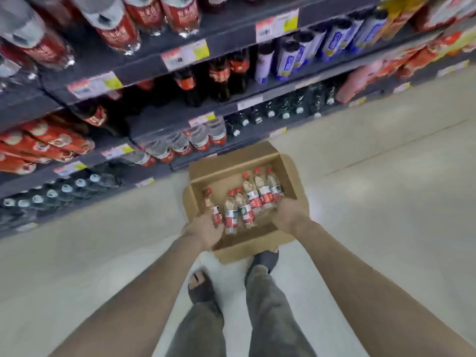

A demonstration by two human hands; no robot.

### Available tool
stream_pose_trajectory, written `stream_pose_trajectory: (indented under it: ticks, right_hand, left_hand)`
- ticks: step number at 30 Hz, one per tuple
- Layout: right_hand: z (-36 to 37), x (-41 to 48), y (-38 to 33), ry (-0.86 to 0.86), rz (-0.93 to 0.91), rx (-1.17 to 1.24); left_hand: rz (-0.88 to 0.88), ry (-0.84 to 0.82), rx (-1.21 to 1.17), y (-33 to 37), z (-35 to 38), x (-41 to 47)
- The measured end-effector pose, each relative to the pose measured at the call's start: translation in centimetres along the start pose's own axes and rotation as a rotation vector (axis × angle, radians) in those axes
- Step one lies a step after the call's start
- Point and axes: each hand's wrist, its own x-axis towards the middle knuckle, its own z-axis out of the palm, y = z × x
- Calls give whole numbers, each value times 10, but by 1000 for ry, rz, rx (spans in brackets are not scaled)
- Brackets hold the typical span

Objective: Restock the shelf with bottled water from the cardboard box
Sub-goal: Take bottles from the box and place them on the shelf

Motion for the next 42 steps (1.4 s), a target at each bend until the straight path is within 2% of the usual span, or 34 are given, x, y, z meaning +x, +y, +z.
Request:
stream_pose_trajectory:
  ticks: [5, 10, 18, 22, 26, 31, 34, 39, 42]
  right_hand:
    - [57, 110, 27, -100, 4, 28]
    - [143, 211, 56, -176, 80, 53]
    - [262, 353, 79, -106, 100, 91]
    - [292, 387, 78, 88, 3, 71]
    - [309, 407, 66, 95, -56, -49]
    - [329, 420, 54, 108, 43, -50]
    - [333, 427, 49, 108, 81, -5]
    - [345, 422, 43, 196, 100, -127]
    - [356, 418, 35, 189, 81, -84]
  left_hand:
    - [-64, 13, -148, -2, 58, 81]
    - [-105, 14, -176, -21, 128, 178]
    - [-110, 111, -212, -49, 216, 315]
    - [-97, 181, -259, -56, 241, 361]
    - [-64, 214, -255, -57, 258, 394]
    - [-137, 126, -244, -53, 279, 425]
    - [-193, 209, -226, -51, 287, 436]
    - [-232, 289, -327, -53, 291, 439]
    - [-250, 331, -393, -58, 287, 428]
